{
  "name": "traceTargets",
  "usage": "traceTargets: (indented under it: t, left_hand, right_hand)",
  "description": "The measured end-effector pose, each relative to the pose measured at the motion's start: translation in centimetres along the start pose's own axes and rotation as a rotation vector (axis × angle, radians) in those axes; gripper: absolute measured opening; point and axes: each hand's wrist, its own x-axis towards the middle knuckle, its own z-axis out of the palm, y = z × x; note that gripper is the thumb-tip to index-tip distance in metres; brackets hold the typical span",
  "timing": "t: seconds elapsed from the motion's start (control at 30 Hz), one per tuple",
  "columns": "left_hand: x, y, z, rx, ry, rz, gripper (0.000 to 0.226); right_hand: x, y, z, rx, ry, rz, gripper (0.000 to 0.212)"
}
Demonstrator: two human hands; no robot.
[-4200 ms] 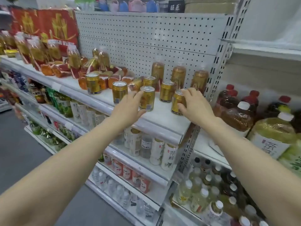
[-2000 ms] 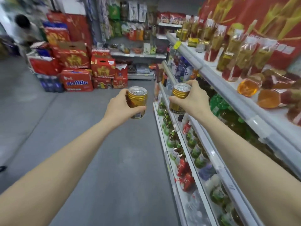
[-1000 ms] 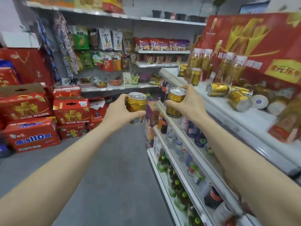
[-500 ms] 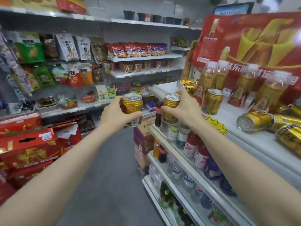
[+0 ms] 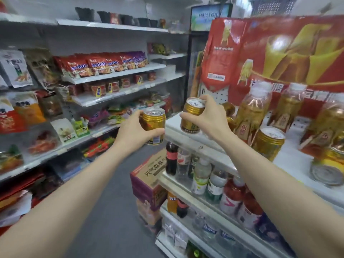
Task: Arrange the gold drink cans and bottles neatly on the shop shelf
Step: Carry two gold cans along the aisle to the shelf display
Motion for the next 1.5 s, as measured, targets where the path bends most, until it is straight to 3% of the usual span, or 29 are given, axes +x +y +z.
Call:
traceTargets:
  t: [0.3, 0.47, 0.57, 0.77, 1.33, 1.5]
  left_hand:
    - [9.4, -2.4, 3.2, -0.080, -0.073, 0.065, 0.064]
    - [12.6, -3.2, 4.5, -0.102, -0.165, 0.083, 0.074]
    - [14.2, -3.1, 5.3, -0.125, -0.227, 0.106, 0.080]
    - [15.7, -2.9, 7.0, -0.159, -0.345, 0.178, 0.062]
    - [17.2, -3.2, 9.5, -0.179, -0.540, 0.260, 0.074]
    - [17.9, -2.6, 8.3, -0.148, -0.549, 0.354, 0.080]
  right_hand:
    - [11.8, 2.5, 4.2, -0.139, 0.013, 0.156, 0.071]
    - [13.8, 4.3, 5.5, -0.251, -0.033, 0.214, 0.068]
    - [14.2, 5.0, 5.6, -0.319, -0.056, 0.250, 0.065]
    - [14.0, 5.8, 5.9, -0.381, -0.094, 0.264, 0.062]
    - [13.7, 4.9, 5.0, -0.609, -0.236, 0.228, 0.075]
    - [13.2, 3.7, 3.8, -0.694, -0.221, 0.210, 0.065]
